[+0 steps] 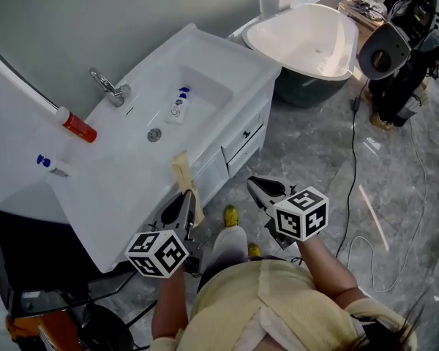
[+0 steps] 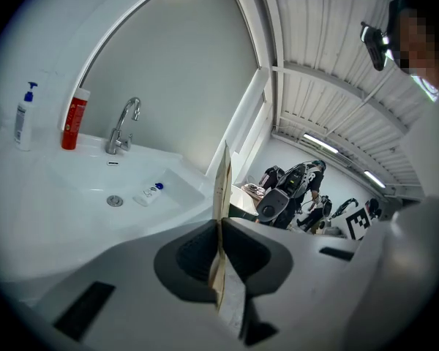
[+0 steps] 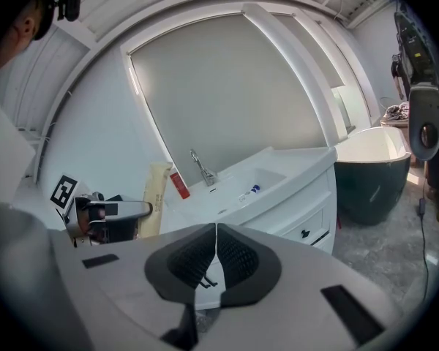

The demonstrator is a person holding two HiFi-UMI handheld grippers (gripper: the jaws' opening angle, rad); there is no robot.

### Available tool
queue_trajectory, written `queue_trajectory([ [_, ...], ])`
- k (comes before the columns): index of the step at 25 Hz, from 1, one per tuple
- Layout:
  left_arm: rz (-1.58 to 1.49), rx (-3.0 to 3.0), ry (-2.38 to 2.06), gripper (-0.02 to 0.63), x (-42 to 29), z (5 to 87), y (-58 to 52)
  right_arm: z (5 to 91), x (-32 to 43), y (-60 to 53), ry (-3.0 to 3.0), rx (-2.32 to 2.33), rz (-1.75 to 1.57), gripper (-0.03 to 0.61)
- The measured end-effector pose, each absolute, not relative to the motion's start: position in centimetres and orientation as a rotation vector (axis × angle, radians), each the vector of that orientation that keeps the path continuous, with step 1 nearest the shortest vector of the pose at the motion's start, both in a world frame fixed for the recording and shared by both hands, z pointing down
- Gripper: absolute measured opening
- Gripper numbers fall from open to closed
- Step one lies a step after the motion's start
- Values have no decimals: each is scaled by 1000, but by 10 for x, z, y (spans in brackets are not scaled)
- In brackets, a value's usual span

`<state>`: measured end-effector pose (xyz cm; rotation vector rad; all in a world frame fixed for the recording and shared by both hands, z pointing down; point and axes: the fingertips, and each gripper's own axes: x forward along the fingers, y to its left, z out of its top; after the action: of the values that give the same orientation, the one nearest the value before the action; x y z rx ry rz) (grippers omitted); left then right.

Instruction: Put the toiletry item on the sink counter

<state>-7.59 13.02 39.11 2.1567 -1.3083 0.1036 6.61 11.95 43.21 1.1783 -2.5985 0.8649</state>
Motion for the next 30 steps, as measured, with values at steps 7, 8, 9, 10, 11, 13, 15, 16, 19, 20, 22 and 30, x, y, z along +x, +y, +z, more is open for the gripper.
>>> queue_trajectory([
  [7,102,2156,-1277,55,-86,396,80,437,56,75,-2574,1179,870,28],
  [8,106,2153,-1272,55,-87,397,73,437,54,68,-2571,1178,870,28],
  [9,111,2151,-1268,55,-88,399,66,437,52,61,-2570,1179,869,28],
  [10,115,2151,-1265,55,-90,399,58,436,51,53,-2568,1180,867,28],
  [11,117,2151,-1262,55,-91,400,51,436,49,46,-2567,1180,867,28],
  [13,113,2151,-1256,55,-94,399,37,436,44,33,-2564,1178,869,28],
  [15,104,2149,-1252,55,-99,397,24,436,39,21,-2559,1175,870,28],
  [16,100,2146,-1251,55,-102,397,17,436,36,15,-2556,1174,870,28],
  [19,90,2133,-1248,55,-111,399,-1,435,29,-2,-2548,1167,868,28],
  [20,84,2128,-1243,55,-114,400,-7,434,27,-8,-2546,1168,866,28],
  [22,70,2120,-1228,55,-117,401,-18,433,24,-19,-2540,1186,862,28],
  [30,91,2123,-1186,55,-131,410,-53,433,8,-57,-2515,1225,853,28],
])
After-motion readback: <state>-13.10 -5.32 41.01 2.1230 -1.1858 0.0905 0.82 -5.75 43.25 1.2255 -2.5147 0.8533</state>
